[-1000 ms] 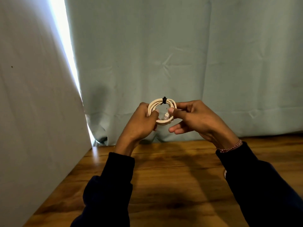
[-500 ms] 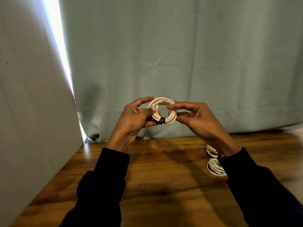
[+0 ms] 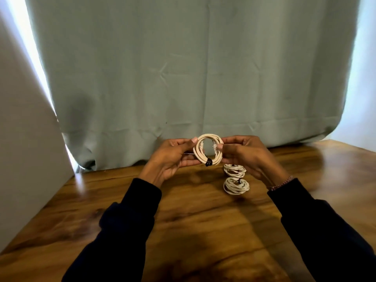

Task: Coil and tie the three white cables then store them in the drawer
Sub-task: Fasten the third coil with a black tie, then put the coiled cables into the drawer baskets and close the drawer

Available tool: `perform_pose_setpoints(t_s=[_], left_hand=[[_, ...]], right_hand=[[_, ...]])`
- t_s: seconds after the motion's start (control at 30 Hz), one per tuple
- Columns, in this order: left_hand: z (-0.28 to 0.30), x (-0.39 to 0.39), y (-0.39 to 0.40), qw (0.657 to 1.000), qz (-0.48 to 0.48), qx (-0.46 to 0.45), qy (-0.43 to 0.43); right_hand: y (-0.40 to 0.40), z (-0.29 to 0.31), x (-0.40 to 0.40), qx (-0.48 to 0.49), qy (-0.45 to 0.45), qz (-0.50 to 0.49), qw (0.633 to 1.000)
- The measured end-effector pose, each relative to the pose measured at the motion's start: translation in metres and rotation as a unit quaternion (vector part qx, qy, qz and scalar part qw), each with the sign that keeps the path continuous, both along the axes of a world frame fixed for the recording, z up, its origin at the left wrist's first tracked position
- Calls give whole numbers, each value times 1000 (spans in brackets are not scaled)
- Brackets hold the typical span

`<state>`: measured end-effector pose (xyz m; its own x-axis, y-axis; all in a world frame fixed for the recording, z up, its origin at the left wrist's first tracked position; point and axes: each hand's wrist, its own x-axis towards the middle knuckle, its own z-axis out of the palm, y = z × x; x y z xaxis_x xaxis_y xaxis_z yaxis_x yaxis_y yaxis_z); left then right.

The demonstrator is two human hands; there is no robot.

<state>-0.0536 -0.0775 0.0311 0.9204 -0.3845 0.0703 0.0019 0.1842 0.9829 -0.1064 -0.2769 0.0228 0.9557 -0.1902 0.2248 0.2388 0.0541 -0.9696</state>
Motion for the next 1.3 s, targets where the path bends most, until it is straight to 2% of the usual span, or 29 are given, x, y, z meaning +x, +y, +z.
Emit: perform_pose_setpoints(t_s=[0.27,0.37,0.87,0.93,0.97,1.03,1.07,1.1,1.23,1.3], left_hand=[[-62,23,-14,993,19,97,61],[-86,31,-11,985,49,150,70],[-119,48,-8,958,129,256,19],[-119,47,-9,940,150,308,-3],[-118,46,-9,918,168,357,-29],[-112,42,-11,840,214,486,-110],[-107,37,-15,806,233,524,-148],[-102,33,-20,794,239,530,-178],[-83,23,-59,841,192,446,-239],[-75,23,-81,849,161,435,-254]], right_hand=[[-25,-58,8,-69,106,55,990],[-31,-73,13,-70,137,22,988],[-60,-72,-6,-39,119,-47,991],[-63,-72,-8,-41,122,-48,991],[-65,-72,-9,-42,123,-50,990],[-69,-73,-11,-43,127,-52,990],[-70,-74,-11,-43,126,-54,990],[-72,-74,-11,-45,125,-55,990],[-80,-77,-1,-70,126,-73,987],[-84,-79,9,-83,129,-88,984]])
